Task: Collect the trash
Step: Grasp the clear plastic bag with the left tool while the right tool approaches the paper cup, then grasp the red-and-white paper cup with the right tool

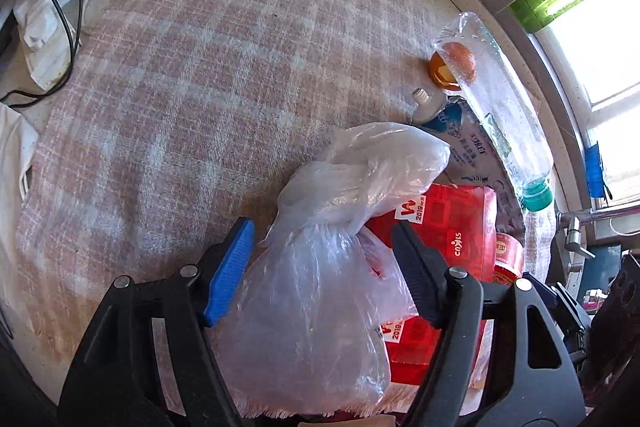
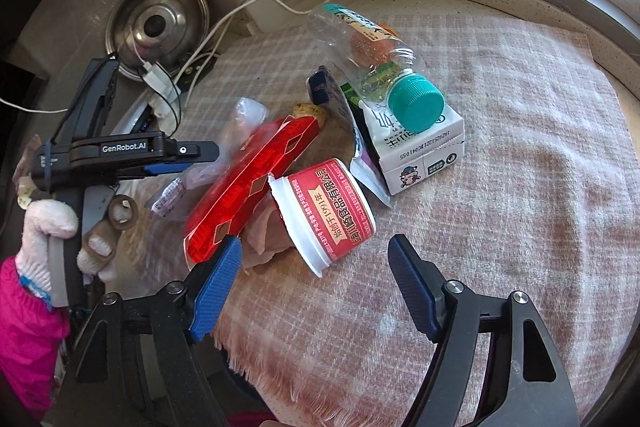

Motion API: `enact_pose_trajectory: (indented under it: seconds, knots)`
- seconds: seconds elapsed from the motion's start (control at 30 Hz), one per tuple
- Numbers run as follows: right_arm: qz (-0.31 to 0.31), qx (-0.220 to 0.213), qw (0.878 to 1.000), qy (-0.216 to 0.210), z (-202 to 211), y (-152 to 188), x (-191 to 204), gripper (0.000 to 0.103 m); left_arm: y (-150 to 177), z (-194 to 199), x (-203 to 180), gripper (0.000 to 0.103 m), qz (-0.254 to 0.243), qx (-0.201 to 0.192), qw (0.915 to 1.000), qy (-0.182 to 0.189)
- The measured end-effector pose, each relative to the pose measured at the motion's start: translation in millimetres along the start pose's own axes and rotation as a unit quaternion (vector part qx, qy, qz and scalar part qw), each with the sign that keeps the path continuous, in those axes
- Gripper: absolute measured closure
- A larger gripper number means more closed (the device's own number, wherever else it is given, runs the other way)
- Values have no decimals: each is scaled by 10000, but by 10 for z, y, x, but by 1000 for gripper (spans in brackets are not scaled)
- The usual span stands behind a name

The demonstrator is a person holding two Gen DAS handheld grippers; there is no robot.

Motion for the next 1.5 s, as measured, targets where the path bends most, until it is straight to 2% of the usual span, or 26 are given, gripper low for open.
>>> enact_pose_trajectory:
  seconds: [0.1, 0.2, 0.27, 0.3, 0.4, 0.67, 0.9, 0.93, 0.97, 1.0, 1.2, 1.5]
  knots:
    - [36, 19, 10000, 14, -44, -35, -25, 28, -40, -107, 2, 42, 85, 97, 9999, 46]
    - [43, 50, 10000, 11, -90, -60, -54, 28, -60, -169, -8, 48, 149, 109, 9998, 108]
    - [33, 105, 9999, -32, -127, -65, -66, 33, -66, -179, -4, 52, 215, 81, 9996, 142]
    - [24, 141, 9999, -63, -151, -64, -72, 37, -72, -192, 3, 58, 251, 67, 9995, 186]
    - [-12, 226, 9997, -132, -198, -48, -82, 52, -79, -163, 17, 63, 297, -22, 9993, 246]
    - [51, 187, 9997, -125, -182, -35, -65, 57, -156, 90, 181, 66, 511, -321, 9976, 352]
    - [-70, -60, 10000, -25, -8, -65, -103, 63, -171, 321, 336, 66, 627, -570, 9957, 383]
    - [-78, -90, 9999, 6, 22, -71, -115, 68, -164, 360, 362, 66, 637, -615, 9954, 378]
    - [-75, -66, 9999, 50, 35, -69, -128, 86, -154, 390, 389, 66, 652, -651, 9950, 377]
    - [-110, -79, 9999, 49, 50, -71, -143, 95, -145, 417, 410, 66, 661, -675, 9948, 385]
    - [-200, -137, 9993, 292, 85, -69, -208, 96, -29, 590, 535, 66, 720, -801, 9934, 404]
    - [-340, -575, 9965, 504, 374, -145, -220, 97, 228, 858, 628, 66, 739, -953, 9914, 503]
Point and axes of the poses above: each gripper's, at about its wrist camera, not at the fingertips, and z roughly against the way its jaws point, x to its left, y to its underside, the point moved 7 cm from there along -z, roughly the way its jaws point, and after that the axes turned 8 degrees about z, right-handed, at the moved point
